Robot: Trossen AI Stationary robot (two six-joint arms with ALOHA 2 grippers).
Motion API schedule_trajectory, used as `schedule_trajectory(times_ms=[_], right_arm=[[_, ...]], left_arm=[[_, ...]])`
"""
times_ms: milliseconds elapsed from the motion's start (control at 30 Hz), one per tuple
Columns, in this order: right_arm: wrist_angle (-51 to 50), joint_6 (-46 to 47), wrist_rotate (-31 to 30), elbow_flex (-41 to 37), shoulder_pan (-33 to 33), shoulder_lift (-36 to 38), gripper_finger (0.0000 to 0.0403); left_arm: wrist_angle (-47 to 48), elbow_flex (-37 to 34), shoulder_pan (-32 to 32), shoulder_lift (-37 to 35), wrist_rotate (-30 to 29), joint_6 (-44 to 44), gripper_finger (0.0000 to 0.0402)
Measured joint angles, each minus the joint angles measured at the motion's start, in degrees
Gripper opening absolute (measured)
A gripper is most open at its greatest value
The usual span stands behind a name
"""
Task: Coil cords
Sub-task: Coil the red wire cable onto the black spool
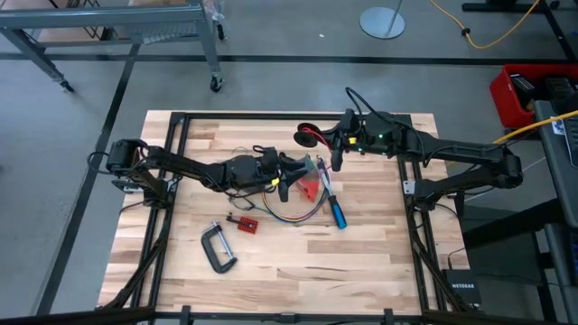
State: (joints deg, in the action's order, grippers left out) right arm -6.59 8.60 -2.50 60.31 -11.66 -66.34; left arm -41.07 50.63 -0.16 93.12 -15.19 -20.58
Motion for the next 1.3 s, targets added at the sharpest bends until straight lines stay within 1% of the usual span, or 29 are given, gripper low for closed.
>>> schedule_trajectory(times_ms=[167, 233, 367, 500, 633, 767, 933, 1033, 1133, 1300], right_arm=[[3.19, -0.02, 3.43, -0.04, 0.02, -0.1, 0.0005], [5.1, -0.07, 3.68, -0.04, 0.06, -0.27, 0.0005], [6.96, -0.09, 3.66, -0.04, 0.07, -0.27, 0.0005], [6.71, -0.09, 4.8, -0.07, 0.07, -0.31, 0.0005], [6.63, -0.09, 6.3, -0.07, 0.07, -1.15, 0.0005], [6.99, -0.09, 6.62, -0.07, 0.07, -2.78, 0.0005], [7.57, -0.03, 6.97, -0.09, 0.07, -5.04, 0.0005], [10.27, 0.18, 8.52, -0.09, 0.07, -5.93, 0.0005], [11.69, 0.22, 10.34, -0.09, 0.07, -6.1, 0.0005], [14.36, 0.26, 10.68, -0.09, 0.07, -6.28, 0.0005]], left_arm=[[-0.8, 0.04, 0.0, 0.65, 3.61, -1.31, 0.0116], [-0.91, 0.04, -0.03, 1.36, 4.64, -1.77, 0.0116], [-1.95, 0.07, -0.2, 2.9, 4.84, -2.91, 0.0118], [-1.95, 0.07, -0.24, 3.81, 4.78, -7.63, 0.0141], [-2.38, 0.05, -0.24, 3.98, 4.79, -7.47, 0.017], [-6.04, 0.04, -0.33, 3.97, 5.86, -6.92, 0.0184], [-5.96, 0.04, -0.28, 3.96, 6.07, -6.29, 0.018], [-5.61, 0.04, -0.22, 3.96, 6.07, -6.21, 0.0173], [-5.5, 0.04, -0.22, 3.96, 6.07, -6.21, 0.0167], [-5.45, 0.04, -0.2, 3.96, 6.07, -6.23, 0.0159]])
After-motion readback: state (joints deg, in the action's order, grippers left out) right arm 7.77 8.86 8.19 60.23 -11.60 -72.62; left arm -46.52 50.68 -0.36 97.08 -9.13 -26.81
